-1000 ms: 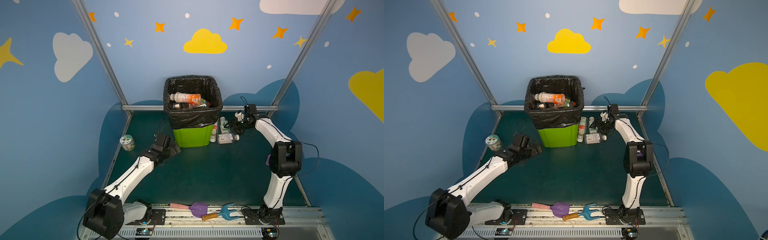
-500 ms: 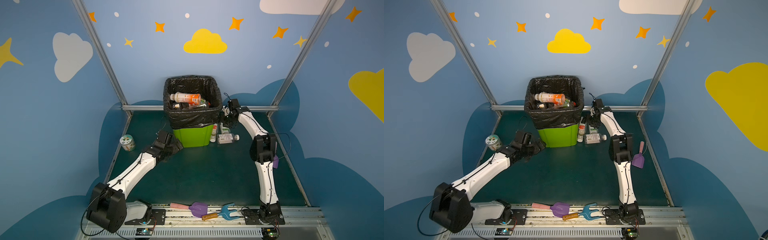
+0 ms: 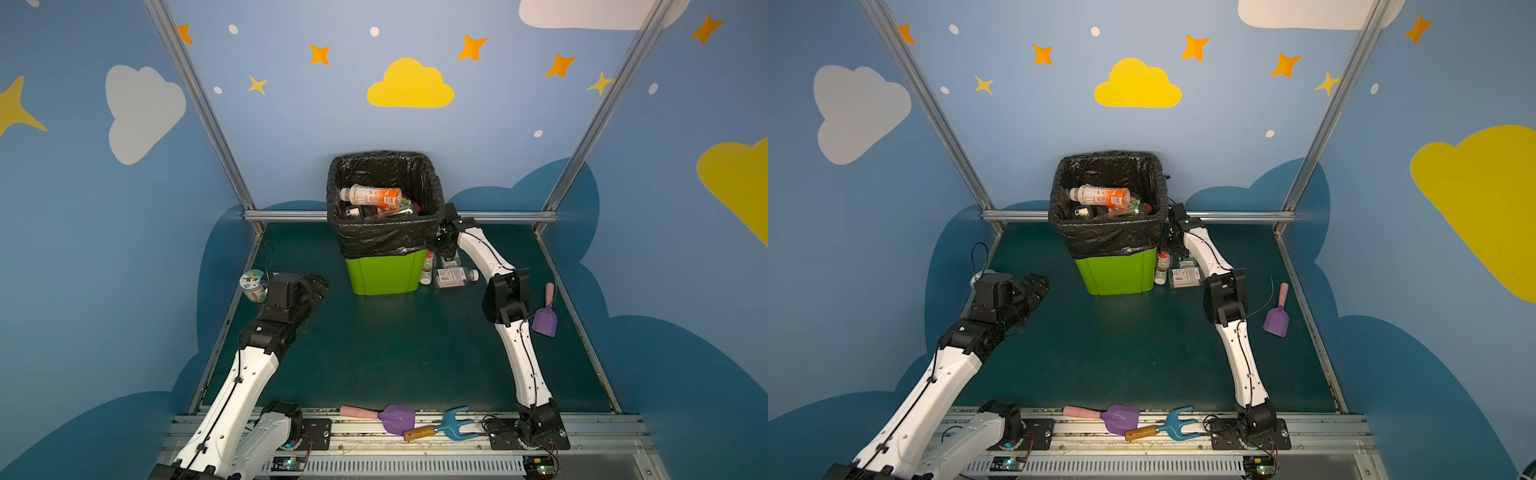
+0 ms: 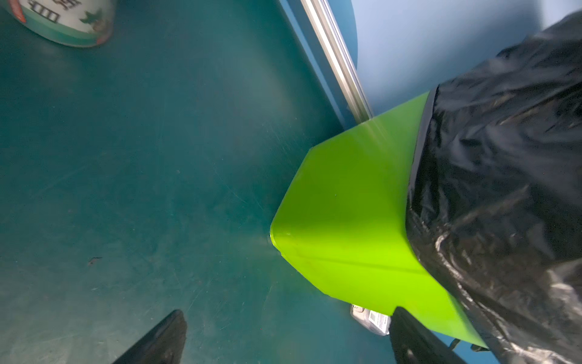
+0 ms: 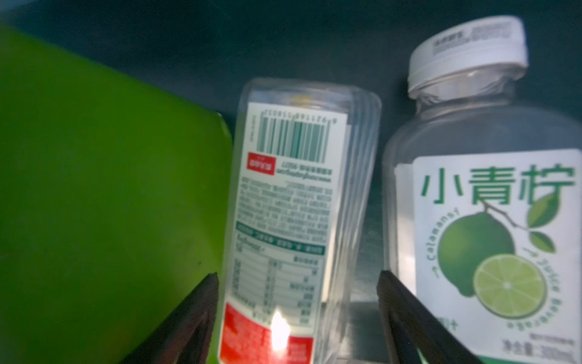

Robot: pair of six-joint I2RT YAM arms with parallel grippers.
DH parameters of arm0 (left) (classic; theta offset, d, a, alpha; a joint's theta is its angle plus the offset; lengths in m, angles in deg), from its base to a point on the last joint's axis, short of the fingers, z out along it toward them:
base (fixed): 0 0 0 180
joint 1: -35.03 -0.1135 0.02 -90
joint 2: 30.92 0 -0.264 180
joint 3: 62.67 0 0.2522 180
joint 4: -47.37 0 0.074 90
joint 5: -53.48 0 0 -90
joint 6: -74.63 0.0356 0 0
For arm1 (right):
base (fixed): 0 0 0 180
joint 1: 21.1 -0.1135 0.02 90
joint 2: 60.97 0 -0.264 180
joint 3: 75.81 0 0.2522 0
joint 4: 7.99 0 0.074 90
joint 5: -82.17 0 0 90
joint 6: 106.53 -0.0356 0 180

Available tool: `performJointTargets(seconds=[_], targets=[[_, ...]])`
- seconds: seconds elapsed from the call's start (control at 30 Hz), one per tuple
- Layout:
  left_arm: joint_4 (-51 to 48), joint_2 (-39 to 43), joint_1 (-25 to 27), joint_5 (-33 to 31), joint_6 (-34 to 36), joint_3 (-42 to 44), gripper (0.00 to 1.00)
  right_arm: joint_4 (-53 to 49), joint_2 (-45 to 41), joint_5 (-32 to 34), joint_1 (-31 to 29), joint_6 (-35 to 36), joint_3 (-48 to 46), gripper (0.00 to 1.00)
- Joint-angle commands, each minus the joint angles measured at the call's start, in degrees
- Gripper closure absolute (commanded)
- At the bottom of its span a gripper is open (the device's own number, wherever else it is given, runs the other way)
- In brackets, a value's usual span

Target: Throw the plastic bottles in the bin

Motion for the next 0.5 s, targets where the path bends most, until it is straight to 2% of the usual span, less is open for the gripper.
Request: performJointTargets(seconds=[0.0,0.2,0.37,0.47], targets=[[-0.66,0.47,-1.19,0.98,-0.57,-0.41,0.00,-2.81,1.37,2.76,-0.26,0.35,1.56,0.26],[0.26,-0.91,-2.30,1.59,0.34,-1.93,0.00,-4.29,0.01,2.24,0.25,0.53,-0.86,0.30],[1.72,-1.95,-2.54,1.68,0.75,-2.10,0.00,-0.86,-4.75,-0.04,1.50,-0.28,-8.95,0.39],[2.34,-2.82,-2.90,1.63,1.15,-2.67,0.00,0.06,-6.90,-2.13,2.35,-0.38,-12.45,0.40]])
